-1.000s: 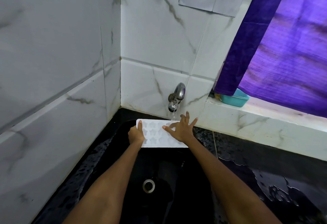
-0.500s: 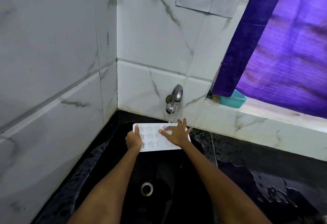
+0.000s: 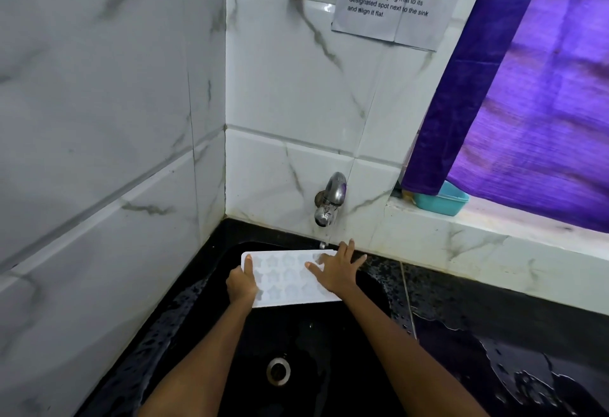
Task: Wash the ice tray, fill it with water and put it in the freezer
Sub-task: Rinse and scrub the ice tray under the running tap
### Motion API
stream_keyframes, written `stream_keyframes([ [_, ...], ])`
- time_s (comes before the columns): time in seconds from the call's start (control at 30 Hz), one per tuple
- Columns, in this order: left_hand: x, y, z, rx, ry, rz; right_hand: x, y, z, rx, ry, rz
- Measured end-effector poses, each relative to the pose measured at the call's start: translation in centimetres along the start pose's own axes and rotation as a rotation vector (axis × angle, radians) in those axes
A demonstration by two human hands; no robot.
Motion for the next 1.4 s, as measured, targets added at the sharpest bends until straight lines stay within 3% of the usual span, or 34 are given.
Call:
stream_keyframes([
  [0.1,0.6,0.2,-0.1,-0.019,0.058,-0.035,1.1,-0.5,0.0,0.022,0.047,0.036],
  [0.27,0.2,1.0,0.2,-0.004,0.012,-0.003,1.2,-0.4,-0.1,-0.025,0.031,-0.007],
  [0.37,0.1,1.1,0.1,-0.008,0.041,-0.010,1.5,-0.8,-0.3,-0.004,0.068,0.107],
  [0.5,0.7,1.3,0.1,0.005,0.019,0.021,0.7,-0.7,-0.3,0.020,0.038,-0.001],
  [0.8,1.1,0.8,-0.4,0.026,0.039,0.022,0.8,-1.7,-0.7,0.082,0.017,0.003],
  [1.13,0.8,0.1,-0.4,0.020,0.040,0.004,0.2,-2.1,-0.8,0.124,0.067,0.168],
  [1.23,1.2,1.1,0.0,0.000,0.034,0.013,-0.8,-0.4,-1.2,-0.081,0.150,0.342],
  [1.3,1.3,1.5,0.2,-0.004,0.032,0.009,-1.4,0.3,-1.1,-0.176,0.117,0.330],
  [1.4,1.1,1.2,0.0,0.017,0.030,0.003,-1.2,-0.2,-0.7,0.020,-0.022,0.183],
])
Point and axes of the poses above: each hand's wrist, its own z-axis towards the middle knuckle, its own y-axis out of the back of the hand, x = y × z, the point moved 3 cm from there along z, towards the middle knuckle, and after that the axes turned 12 degrees about x, right-handed, at the moved point
